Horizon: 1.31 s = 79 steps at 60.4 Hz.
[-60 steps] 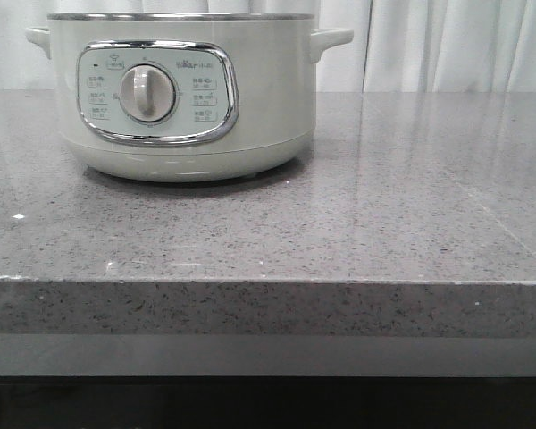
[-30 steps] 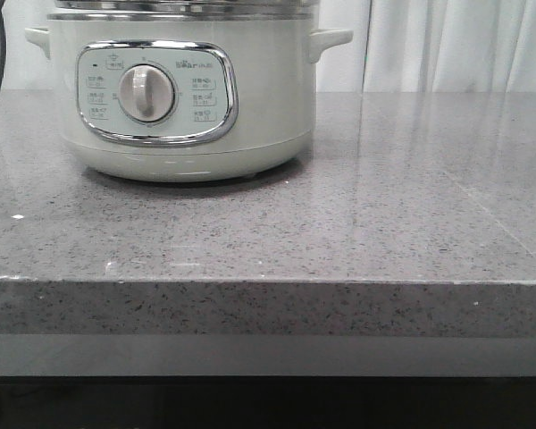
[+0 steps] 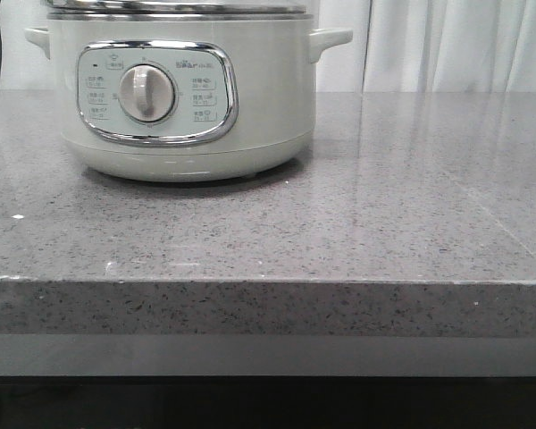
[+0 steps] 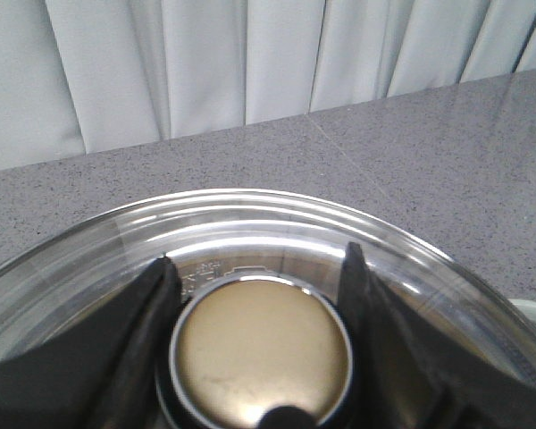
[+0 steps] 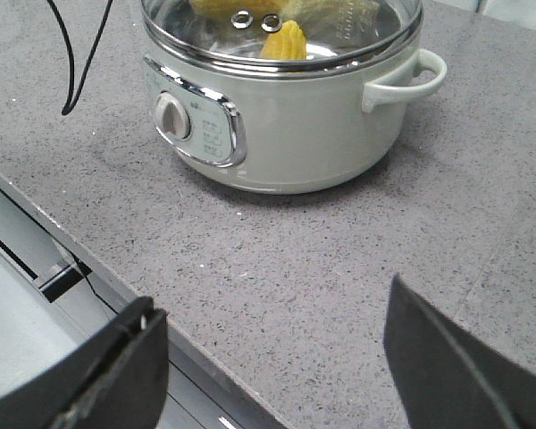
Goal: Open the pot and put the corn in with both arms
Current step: 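Lower the glass lid back onto the pot with the left gripper, then release the lid knob and raise the left gripper away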
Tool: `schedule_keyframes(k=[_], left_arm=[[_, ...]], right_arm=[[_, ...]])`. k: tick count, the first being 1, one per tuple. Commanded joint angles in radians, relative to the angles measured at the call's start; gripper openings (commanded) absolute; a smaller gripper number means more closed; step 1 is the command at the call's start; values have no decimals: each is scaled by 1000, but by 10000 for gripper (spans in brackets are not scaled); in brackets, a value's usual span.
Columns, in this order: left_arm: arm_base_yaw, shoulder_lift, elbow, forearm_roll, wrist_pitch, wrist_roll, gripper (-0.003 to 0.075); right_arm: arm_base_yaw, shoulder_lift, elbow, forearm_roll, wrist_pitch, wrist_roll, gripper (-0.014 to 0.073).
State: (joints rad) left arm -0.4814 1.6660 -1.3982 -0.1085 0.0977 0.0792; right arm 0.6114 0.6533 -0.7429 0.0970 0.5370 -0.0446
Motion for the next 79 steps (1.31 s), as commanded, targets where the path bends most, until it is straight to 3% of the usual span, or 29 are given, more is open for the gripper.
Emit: schedule_keyframes(k=[1,40,46,53,56,79], left_arm=[[-2,-53,-44,-35,-111,-2,221],[-22,-51,-44,-33,-49,-2,224],[-22,-51,-44,-33,-43,-2,293],[-22,-51,-44,-33,-33,-2,465],[-22,-53,-47,-33,-16,-2,505],[-22,-278,-90,30,312,-2,511]], right_arm=[[-1,-2,-26,5,-67,-4,531],[-1,-2,-26,5,-67,-4,531],[-1,-2,-26,5,-67,-4,531],[-1,-2,-26,5,-67,-4,531],[-1,-2,-26,5,-67,-4,531],[-1,-2,-26,5,-67,-4,531]])
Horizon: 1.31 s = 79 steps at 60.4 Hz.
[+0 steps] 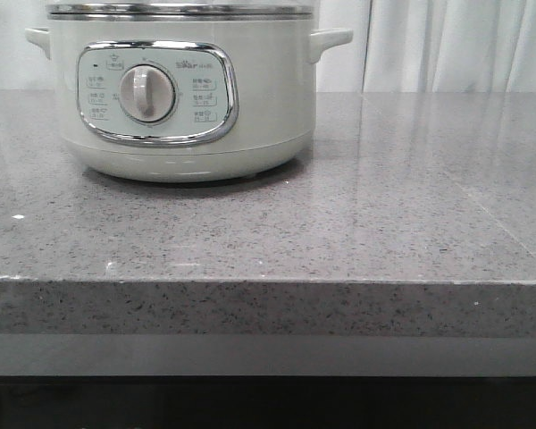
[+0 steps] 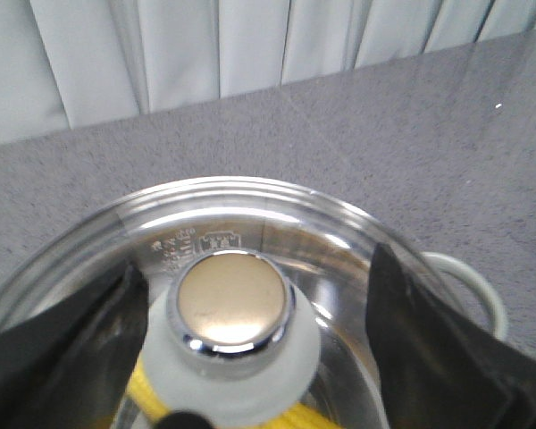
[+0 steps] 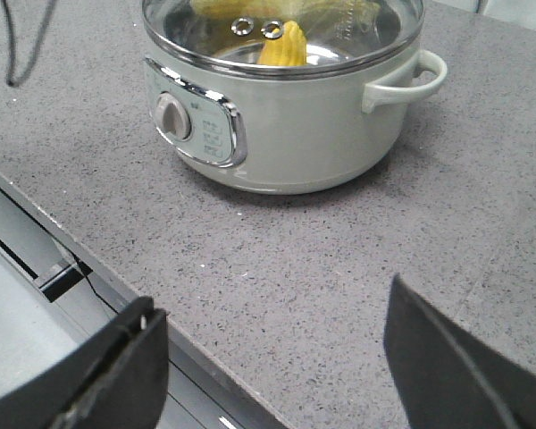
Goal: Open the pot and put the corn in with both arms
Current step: 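Release the lid knob and raise the left gripper away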
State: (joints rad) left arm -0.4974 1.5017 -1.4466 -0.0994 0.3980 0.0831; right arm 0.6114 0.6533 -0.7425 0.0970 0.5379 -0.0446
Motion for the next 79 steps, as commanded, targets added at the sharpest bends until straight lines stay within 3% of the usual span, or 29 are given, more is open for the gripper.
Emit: schedule_keyframes(k=[1,8,39,53,58,64,71,79], left_arm=[[-6,-126,-41,26,36,-6,511],[-6,-230,-9,43,128,-6,511],[-6,-727,546,-27,80,-6,511],[-6,-864,685,-29,80,-6,510],[-6,-885,707,-29,80,-6,459],[-6,-891,712,-29,80,-6,317],[-6,-891,712,-29,80,-6,137],[-6,-891,712,-29,78,-6,-9]], right_arm=[[-1,-2,-26,5,-68,-4,531],[-1,-2,-26,5,-68,-4,531],[-1,-2,-26,5,-67,-4,531],[-1,-2,-26,5,-59,-4,531],[-1,-2,-26,4,-48,-4,515],[-1,-2,-26,4,-40,-4,400],[-1,-2,-26,4,-21,-4,139],[-1,-2,-26,4,-11,-4,-71]])
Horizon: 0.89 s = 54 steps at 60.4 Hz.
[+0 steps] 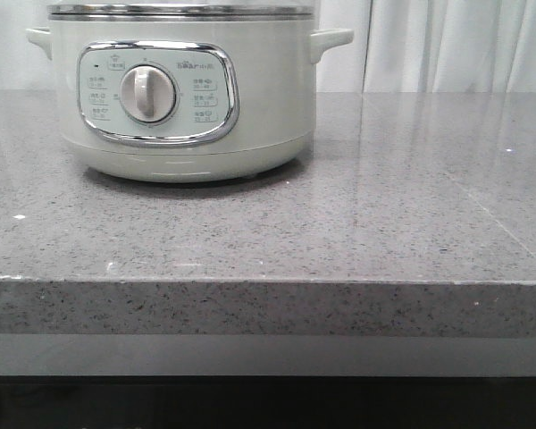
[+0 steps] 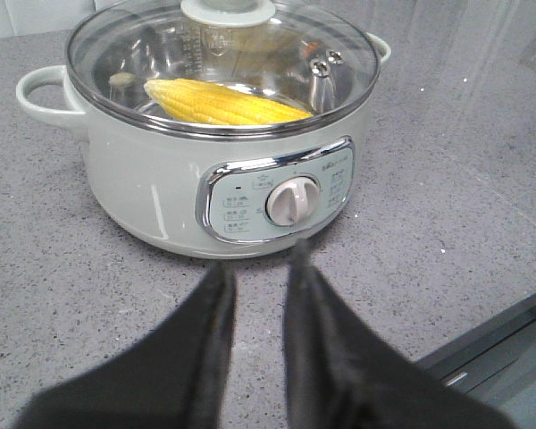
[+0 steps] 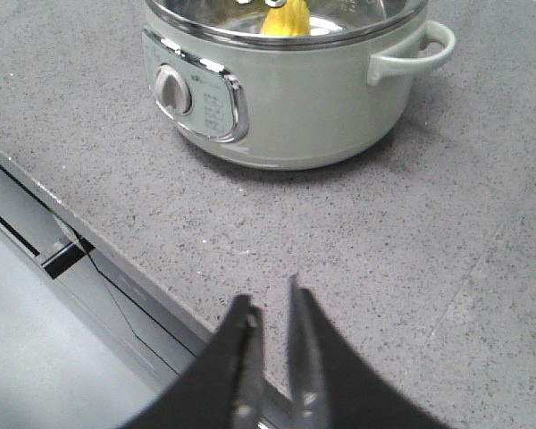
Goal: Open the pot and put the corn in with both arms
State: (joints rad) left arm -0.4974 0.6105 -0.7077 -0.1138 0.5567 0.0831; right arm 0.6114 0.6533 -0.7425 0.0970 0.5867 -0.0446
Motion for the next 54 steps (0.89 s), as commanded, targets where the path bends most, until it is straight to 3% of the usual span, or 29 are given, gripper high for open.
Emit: schedule_keyframes(k=[1,3,33,44,54], left_arm=[[-6,0,-27,-14,-81,-6,-20],[-6,0,-27,-14,-81,-6,-20],[1,-17,-9,-12,-91,-6,-20],[140,-151,88,35,-145,-6,-20],[242,-329,275,35,-320,-6,-20]], right_arm=[[-1,-2,-26,4,-60,-4,-89],[-1,-2,-26,4,-60,-4,-126],[-1,-2,-26,4,-60,-4,-120],[-1,-2,-26,4,-60,-4,-120],[-1,-2,-26,4,-59,-4,-120]])
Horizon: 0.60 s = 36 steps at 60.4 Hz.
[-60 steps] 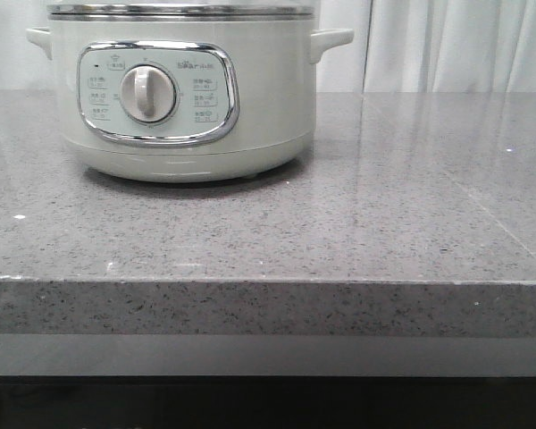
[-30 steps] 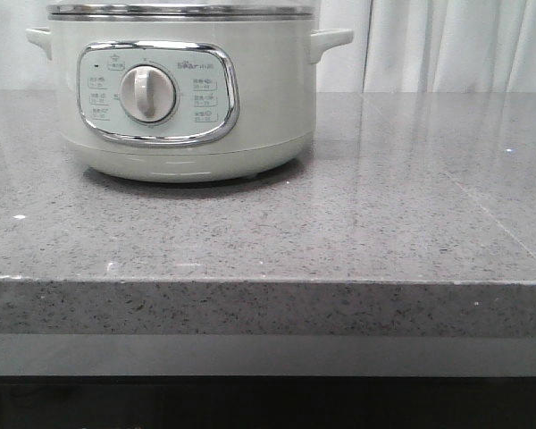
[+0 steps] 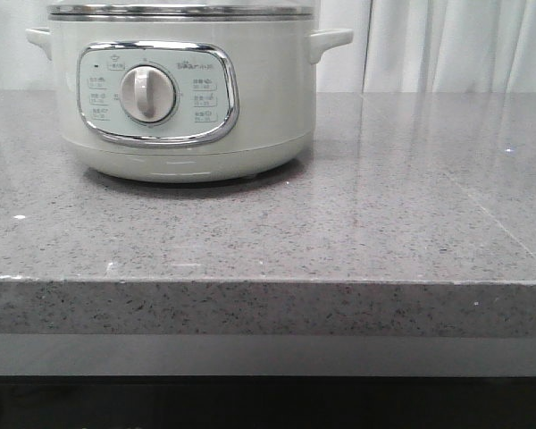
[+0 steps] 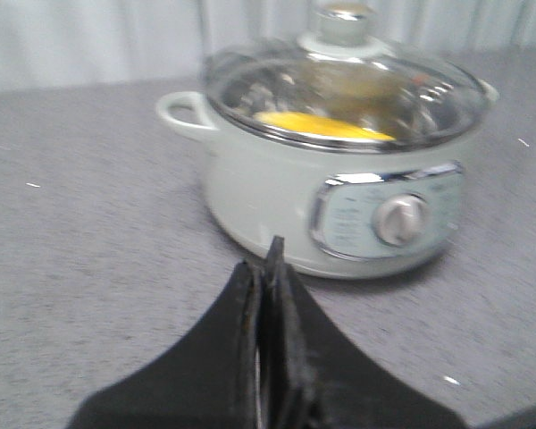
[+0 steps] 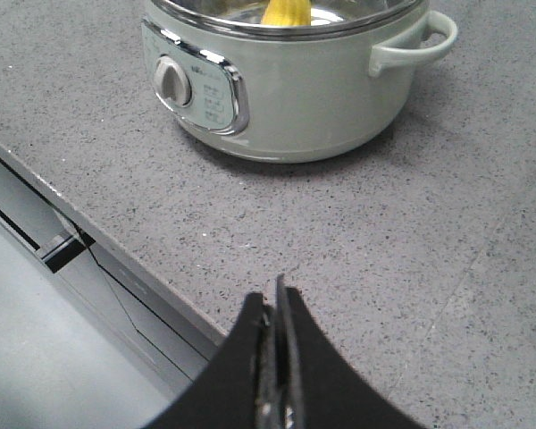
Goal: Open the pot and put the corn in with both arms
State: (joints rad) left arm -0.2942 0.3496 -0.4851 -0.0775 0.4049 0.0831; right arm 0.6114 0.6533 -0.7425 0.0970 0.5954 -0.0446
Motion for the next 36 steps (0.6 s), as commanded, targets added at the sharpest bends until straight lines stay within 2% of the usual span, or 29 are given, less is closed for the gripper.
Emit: schedule_keyframes(k=[1,15,28,36], left_arm=[[50,-90,81,-2,-195,-6,-20],[157,-281,362,-5,-405,-6,-20],[208,-371,500,-40,-477,-6,-20],[224,-373,504,-51,-466,-6,-20]], right_arm=[[-1,-2,-26,4,-68,-4,-120],[-1,-2,-26,4,-68,-4,-120],[-1,-2,-26,4,-68,-4,-120],[-1,-2,-26,4,-69,-4,-120]])
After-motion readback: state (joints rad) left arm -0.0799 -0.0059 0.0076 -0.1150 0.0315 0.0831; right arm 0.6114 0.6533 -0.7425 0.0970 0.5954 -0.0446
